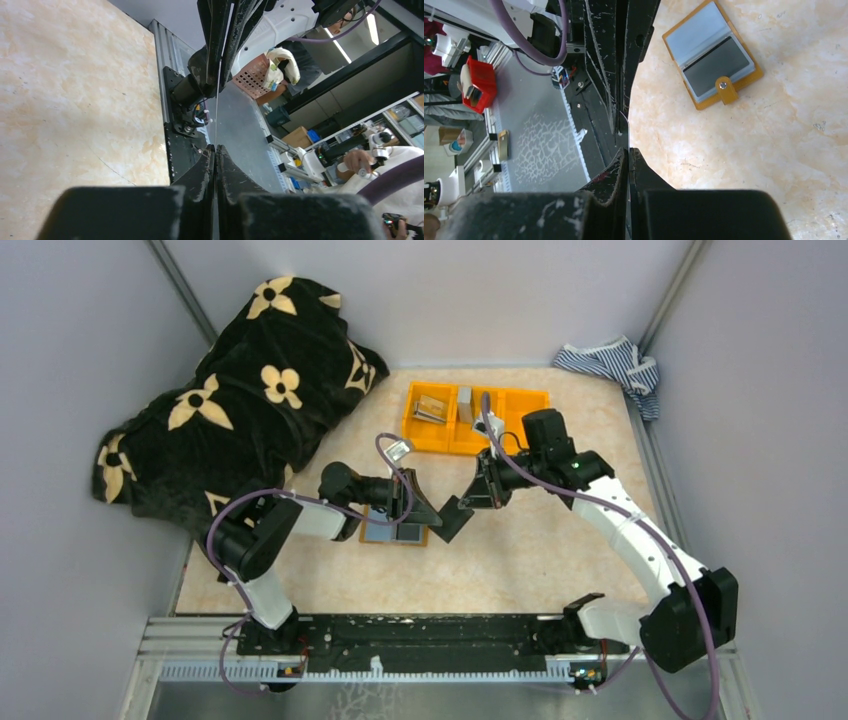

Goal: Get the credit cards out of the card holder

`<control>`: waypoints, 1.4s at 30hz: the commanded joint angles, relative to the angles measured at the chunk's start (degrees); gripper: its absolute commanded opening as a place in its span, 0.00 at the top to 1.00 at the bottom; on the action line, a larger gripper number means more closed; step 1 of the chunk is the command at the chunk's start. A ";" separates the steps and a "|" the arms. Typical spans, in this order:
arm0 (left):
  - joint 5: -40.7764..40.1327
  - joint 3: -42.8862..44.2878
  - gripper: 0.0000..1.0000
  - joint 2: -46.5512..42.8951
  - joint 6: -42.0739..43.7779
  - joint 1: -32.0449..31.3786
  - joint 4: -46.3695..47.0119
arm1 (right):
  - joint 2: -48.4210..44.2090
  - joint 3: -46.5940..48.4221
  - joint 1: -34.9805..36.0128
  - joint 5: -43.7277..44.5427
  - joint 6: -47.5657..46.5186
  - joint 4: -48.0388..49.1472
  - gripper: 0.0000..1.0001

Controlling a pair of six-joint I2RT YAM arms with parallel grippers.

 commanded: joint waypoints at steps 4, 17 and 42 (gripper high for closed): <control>-4.18 -1.06 0.62 -0.38 0.56 1.72 16.33 | -1.44 1.84 0.40 4.19 1.69 4.17 1.00; -19.37 -11.23 0.57 -4.27 9.13 7.33 1.55 | 8.60 15.31 -4.45 33.19 9.46 8.43 1.00; -28.90 -11.84 0.42 -25.33 28.69 4.93 -33.19 | 50.01 54.42 -4.45 61.80 9.93 7.55 1.00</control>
